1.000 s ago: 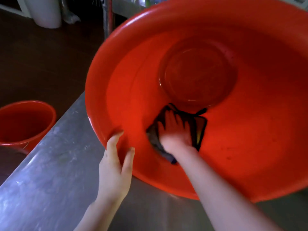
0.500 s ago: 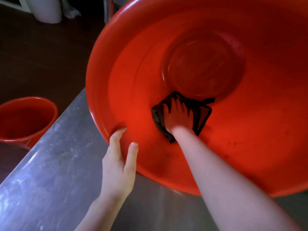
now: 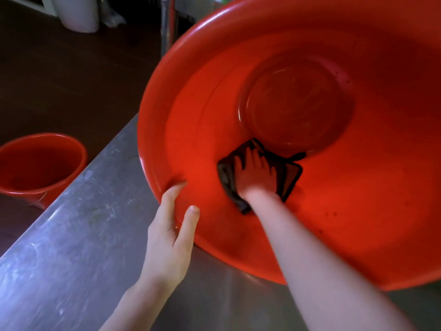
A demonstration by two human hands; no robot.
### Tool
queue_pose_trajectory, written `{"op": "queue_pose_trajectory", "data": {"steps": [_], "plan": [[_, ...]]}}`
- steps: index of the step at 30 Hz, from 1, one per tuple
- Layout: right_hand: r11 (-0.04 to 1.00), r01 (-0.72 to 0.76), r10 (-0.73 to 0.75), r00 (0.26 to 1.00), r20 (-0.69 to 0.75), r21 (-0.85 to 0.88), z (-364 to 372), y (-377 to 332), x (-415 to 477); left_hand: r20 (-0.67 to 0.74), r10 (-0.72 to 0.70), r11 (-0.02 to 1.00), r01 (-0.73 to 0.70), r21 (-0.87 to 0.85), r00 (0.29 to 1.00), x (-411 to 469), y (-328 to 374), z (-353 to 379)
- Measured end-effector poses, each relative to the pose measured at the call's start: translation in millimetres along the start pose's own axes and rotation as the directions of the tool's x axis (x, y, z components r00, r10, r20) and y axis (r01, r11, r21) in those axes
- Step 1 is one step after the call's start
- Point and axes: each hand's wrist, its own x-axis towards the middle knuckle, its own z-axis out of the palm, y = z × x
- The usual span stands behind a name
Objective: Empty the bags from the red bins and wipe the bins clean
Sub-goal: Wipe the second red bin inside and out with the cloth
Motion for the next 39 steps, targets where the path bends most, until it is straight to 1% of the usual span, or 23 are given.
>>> {"op": "queue_pose_trajectory", "data": {"steps": [2,3,4,5,6,7,8,9,10,13,16,19,21,23,25,27,30,32,33,35,36,38,39], "plan": [[1.0,0.012,-0.011,1.0,0.02,-0.018,-1,9,16,0.072,0.008,0.997,-0.013,0.071,0.997,-1,6,-11],[0.999,0.025,-0.025,1.0,0.012,-0.032,1,11,19,0.064,0.061,0.988,-0.069,0.137,0.996,3,10,-20],[0.998,0.034,-0.034,0.999,0.004,-0.044,3,13,20,0.017,0.154,0.962,-0.154,0.224,0.988,10,16,-32],[0.998,0.043,-0.043,0.999,0.002,-0.055,3,14,19,-0.04,0.278,0.909,-0.25,0.335,0.96,20,25,-44],[0.996,0.059,-0.059,0.998,0.007,-0.066,3,15,19,-0.074,0.419,0.827,-0.347,0.442,0.905,33,34,-54],[0.993,0.082,-0.081,0.997,0.016,-0.08,1,16,17,-0.063,0.542,0.738,-0.438,0.513,0.838,46,41,-61],[0.989,0.109,-0.106,0.994,0.027,-0.098,-1,19,15,-0.025,0.619,0.668,-0.509,0.543,0.785,56,46,-62],[0.984,0.136,-0.132,0.99,0.037,-0.119,-3,23,13,0.001,0.641,0.642,-0.536,0.548,0.768,61,49,-59],[0.978,0.152,-0.147,0.988,0.043,-0.143,-5,29,10,-0.005,0.619,0.662,-0.518,0.542,0.786,62,49,-53],[0.954,0.095,-0.086,0.995,0.043,-0.283,-8,48,3,-0.132,0.447,0.803,-0.332,0.495,0.885,47,31,-32],[0.917,0.001,0.009,1.0,0.022,-0.399,-10,53,-4,-0.258,0.286,0.914,-0.182,0.362,0.923,30,11,-18],[0.944,-0.045,0.059,0.998,0.033,-0.327,-11,33,-5,-0.316,0.171,0.964,-0.091,0.251,0.933,15,3,-4],[0.969,-0.001,0.009,0.999,0.031,-0.245,-6,13,-19,-0.291,0.107,0.982,-0.056,0.179,0.951,8,-4,1],[0.974,0.14,-0.148,0.989,-0.031,-0.18,5,-4,-52,-0.261,0.084,0.988,-0.048,0.144,0.962,7,-8,3],[0.956,0.281,-0.286,0.957,-0.048,-0.088,13,-15,-95,-0.238,0.09,0.989,-0.059,0.137,0.967,7,-9,4],[0.944,0.327,-0.328,0.944,-0.021,-0.039,17,-17,-123,-0.217,0.098,0.99,-0.073,0.122,0.971,8,-9,2],[0.955,0.288,-0.292,0.955,-0.054,-0.072,16,-16,-104,-0.217,0.1,0.992,-0.082,0.094,0.971,9,-10,1],[0.975,0.199,-0.207,0.975,-0.083,-0.1,14,-16,-62,-0.223,0.075,0.996,-0.06,0.073,0.972,8,-11,0],[0.988,0.131,-0.137,0.988,-0.074,-0.077,11,-15,-38,-0.22,0.06,0.997,-0.049,0.057,0.974,8,-12,1],[1.0,0.002,-0.002,1.0,0.001,-0.01,3,-13,3,-0.204,0.048,0.998,-0.041,0.039,0.978,7,-13,3],[1.0,-0.025,0.025,0.999,0.033,0.014,2,-14,15,-0.195,0.056,0.998,-0.049,0.042,0.979,8,-13,4],[0.999,-0.012,0.01,0.999,0.053,0.033,3,-21,18,-0.173,0.072,0.997,-0.065,0.047,0.982,9,-14,4],[0.999,0.026,-0.027,0.999,0.036,0.024,4,-25,10,-0.164,0.078,0.996,-0.07,0.049,0.983,10,-15,4]]}}
